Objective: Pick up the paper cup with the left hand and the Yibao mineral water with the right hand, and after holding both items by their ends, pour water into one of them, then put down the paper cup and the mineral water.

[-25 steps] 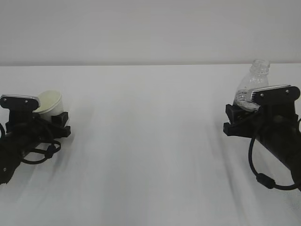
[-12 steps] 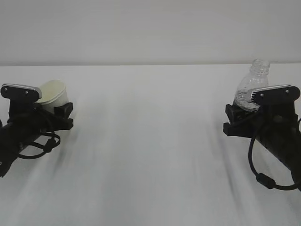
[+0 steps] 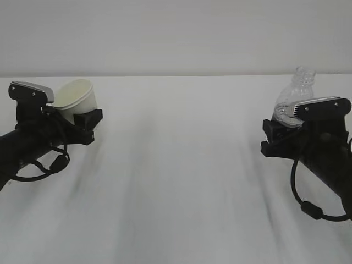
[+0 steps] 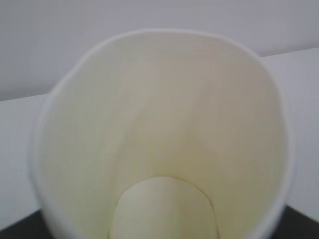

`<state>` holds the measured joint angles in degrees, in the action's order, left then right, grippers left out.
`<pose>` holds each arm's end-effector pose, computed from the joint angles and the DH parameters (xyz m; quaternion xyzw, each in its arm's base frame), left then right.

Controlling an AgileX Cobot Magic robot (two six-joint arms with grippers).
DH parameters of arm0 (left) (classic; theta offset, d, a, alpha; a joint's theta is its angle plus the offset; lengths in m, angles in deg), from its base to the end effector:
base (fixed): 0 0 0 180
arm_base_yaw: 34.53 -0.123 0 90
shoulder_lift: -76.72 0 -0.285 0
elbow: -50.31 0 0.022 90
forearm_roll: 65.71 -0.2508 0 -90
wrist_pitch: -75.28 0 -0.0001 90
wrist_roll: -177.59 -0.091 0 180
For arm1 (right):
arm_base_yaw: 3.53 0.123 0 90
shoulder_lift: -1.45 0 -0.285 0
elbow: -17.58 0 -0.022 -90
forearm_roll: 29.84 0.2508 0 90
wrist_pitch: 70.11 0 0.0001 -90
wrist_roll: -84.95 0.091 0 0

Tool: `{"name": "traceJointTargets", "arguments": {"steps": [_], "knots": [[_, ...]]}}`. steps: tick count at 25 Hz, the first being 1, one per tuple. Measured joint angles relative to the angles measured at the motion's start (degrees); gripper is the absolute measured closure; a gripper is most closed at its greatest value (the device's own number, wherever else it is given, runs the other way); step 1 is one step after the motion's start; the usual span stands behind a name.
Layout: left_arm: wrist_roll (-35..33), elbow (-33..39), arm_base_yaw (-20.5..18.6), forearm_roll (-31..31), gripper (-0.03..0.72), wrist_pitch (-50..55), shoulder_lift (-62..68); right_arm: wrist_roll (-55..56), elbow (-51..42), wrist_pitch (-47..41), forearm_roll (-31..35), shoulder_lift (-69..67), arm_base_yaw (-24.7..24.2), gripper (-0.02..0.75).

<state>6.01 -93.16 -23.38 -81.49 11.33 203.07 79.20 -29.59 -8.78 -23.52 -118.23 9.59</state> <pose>0.3398 -0.0896 0.1042 0.1439 0.7496 -0.1632 0.6251 0.3008 0.0611 0.1068 -0.0807 0.7924 0.0164 0.6044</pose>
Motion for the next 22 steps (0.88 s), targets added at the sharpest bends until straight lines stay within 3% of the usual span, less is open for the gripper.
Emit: {"name": "traceJointTargets", "arguments": {"steps": [9, 22], "knots": [[5.9, 0.0, 0.0, -12.0, 0.256, 0.5, -1.1, -0.7, 0.0, -0.8, -0.5, 2.7, 0.0, 0.253], [12.3, 0.0, 0.0, -23.3, 0.257, 3.3, -6.2, -0.8, -0.1, -4.1, -3.0, 6.2, 0.0, 0.253]]}}
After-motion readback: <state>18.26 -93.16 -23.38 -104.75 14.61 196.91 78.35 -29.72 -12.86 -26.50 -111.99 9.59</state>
